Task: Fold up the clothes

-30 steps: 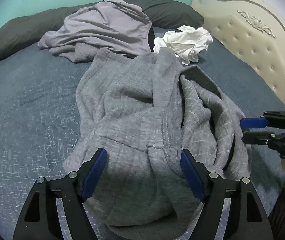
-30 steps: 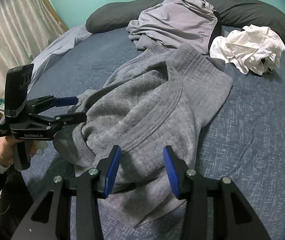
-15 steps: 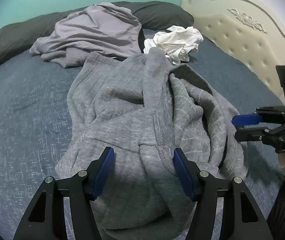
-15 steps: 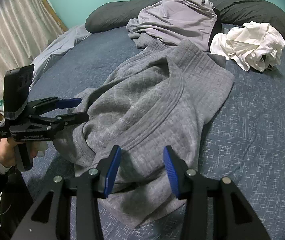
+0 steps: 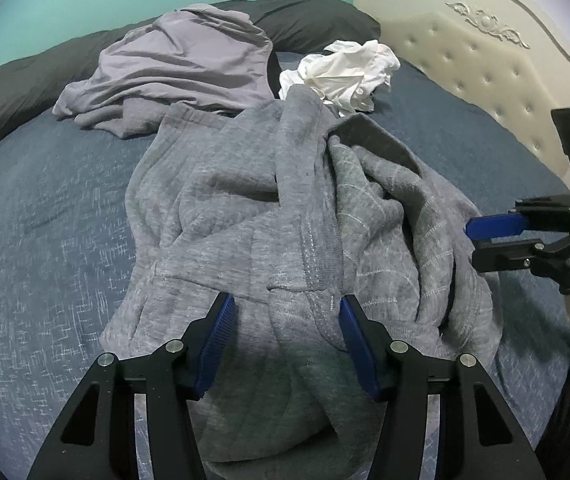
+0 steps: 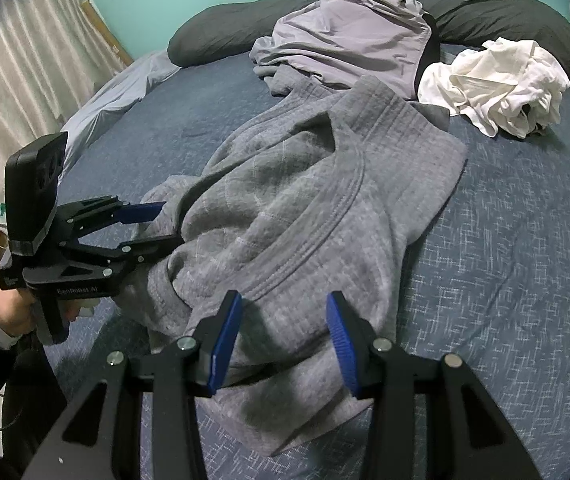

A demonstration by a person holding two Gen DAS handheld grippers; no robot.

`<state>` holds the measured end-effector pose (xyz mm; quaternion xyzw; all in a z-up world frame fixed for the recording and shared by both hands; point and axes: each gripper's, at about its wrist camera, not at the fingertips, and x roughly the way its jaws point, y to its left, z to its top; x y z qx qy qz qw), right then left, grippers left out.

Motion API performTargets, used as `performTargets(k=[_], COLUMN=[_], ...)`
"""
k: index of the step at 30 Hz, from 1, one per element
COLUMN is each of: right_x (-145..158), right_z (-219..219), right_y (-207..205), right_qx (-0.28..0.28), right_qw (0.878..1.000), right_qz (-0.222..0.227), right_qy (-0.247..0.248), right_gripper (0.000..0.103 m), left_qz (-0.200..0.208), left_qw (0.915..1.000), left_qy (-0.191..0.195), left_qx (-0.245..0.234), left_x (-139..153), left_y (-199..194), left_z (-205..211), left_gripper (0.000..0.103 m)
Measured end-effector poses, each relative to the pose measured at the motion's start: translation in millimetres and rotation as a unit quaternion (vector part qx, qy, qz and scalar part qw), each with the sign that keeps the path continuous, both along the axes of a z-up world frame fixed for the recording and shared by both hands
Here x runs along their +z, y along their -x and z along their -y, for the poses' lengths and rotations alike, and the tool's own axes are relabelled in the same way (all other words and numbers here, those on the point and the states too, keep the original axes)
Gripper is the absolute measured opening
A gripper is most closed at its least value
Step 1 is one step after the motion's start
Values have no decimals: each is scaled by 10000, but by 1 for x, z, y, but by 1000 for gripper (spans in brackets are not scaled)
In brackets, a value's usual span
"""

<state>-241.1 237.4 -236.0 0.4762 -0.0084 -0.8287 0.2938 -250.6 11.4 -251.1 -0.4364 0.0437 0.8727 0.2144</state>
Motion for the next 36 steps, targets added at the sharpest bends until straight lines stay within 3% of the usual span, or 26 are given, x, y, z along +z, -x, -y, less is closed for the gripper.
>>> performTargets(k=[18, 21, 24, 36], right_x=[0, 0, -1, -8], right_z=[0, 1, 1, 7], right_y=[0, -1, -1, -1], right_qx=[-14, -5, -20, -33], right_qw=[10000, 10000, 10000, 9998], right_qz=[32, 22, 44, 195], right_qy=[40, 30, 40, 104], right_gripper=[45, 45, 45, 45], left_qz=[324, 338, 308, 154], left_qw=[9988, 9988, 9990, 9992], left_qy=[-283, -312, -313, -363], left_qx=[214, 173, 112, -16], left_x=[-8, -9, -7, 2], left_y=[10, 8, 7, 2], left_z=[2, 3, 1, -1], left_gripper=[56, 50, 38, 12])
